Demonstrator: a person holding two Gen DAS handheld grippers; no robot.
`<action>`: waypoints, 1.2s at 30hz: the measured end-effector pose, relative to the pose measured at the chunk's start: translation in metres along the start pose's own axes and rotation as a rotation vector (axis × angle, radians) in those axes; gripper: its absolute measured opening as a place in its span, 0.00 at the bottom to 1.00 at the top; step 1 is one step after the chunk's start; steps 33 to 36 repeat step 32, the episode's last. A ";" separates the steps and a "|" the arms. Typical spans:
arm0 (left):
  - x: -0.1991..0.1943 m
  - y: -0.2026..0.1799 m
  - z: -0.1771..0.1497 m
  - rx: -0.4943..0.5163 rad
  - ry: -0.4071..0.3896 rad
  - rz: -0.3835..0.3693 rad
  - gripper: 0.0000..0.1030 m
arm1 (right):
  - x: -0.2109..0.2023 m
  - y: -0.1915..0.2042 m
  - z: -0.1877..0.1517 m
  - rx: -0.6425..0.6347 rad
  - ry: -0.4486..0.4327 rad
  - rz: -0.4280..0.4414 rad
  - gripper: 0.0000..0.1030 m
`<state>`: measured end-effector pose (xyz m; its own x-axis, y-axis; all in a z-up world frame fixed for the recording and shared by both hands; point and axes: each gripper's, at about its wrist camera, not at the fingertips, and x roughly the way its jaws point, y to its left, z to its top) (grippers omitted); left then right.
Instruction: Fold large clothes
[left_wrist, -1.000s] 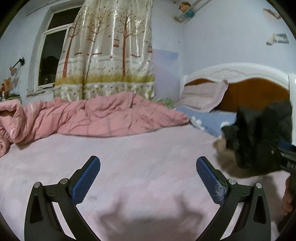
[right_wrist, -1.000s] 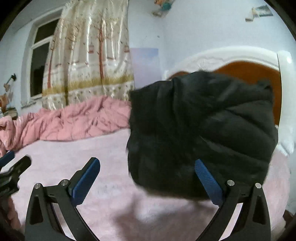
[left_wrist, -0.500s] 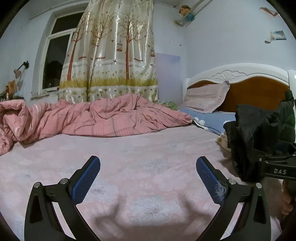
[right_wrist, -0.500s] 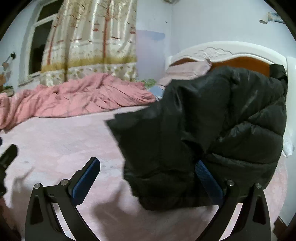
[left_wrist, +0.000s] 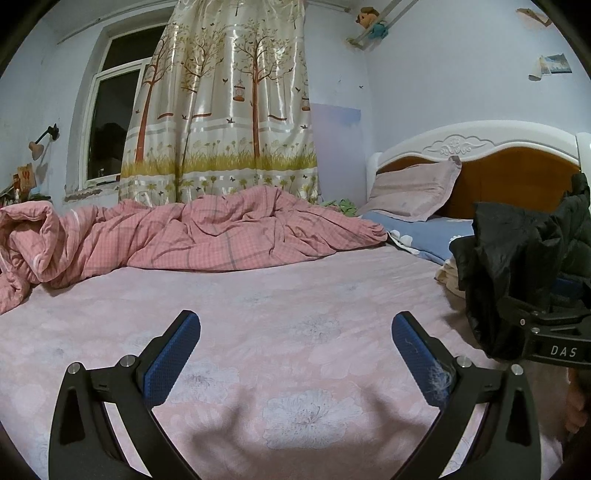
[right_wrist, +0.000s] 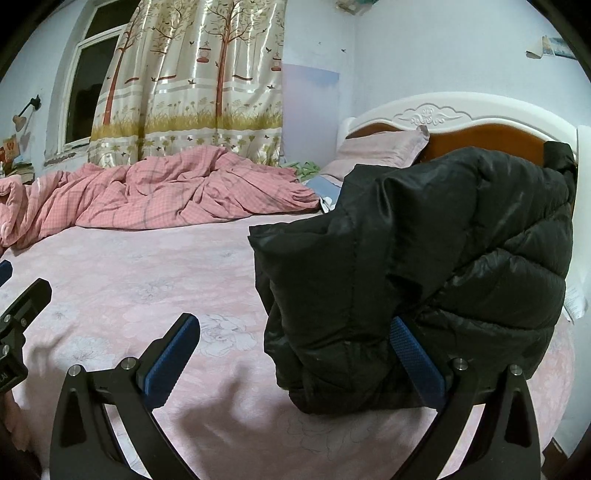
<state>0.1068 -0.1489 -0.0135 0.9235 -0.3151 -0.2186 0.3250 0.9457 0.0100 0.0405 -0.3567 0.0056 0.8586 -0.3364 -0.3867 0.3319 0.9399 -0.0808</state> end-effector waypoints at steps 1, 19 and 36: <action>0.000 0.000 0.000 -0.001 0.000 0.000 1.00 | 0.000 0.001 0.000 0.000 -0.001 0.000 1.00; -0.002 0.000 0.000 -0.002 0.004 0.001 1.00 | 0.000 0.000 -0.001 0.000 0.000 0.000 1.00; -0.005 0.001 -0.001 -0.007 0.014 0.004 1.00 | 0.000 0.000 -0.001 0.002 -0.001 0.001 1.00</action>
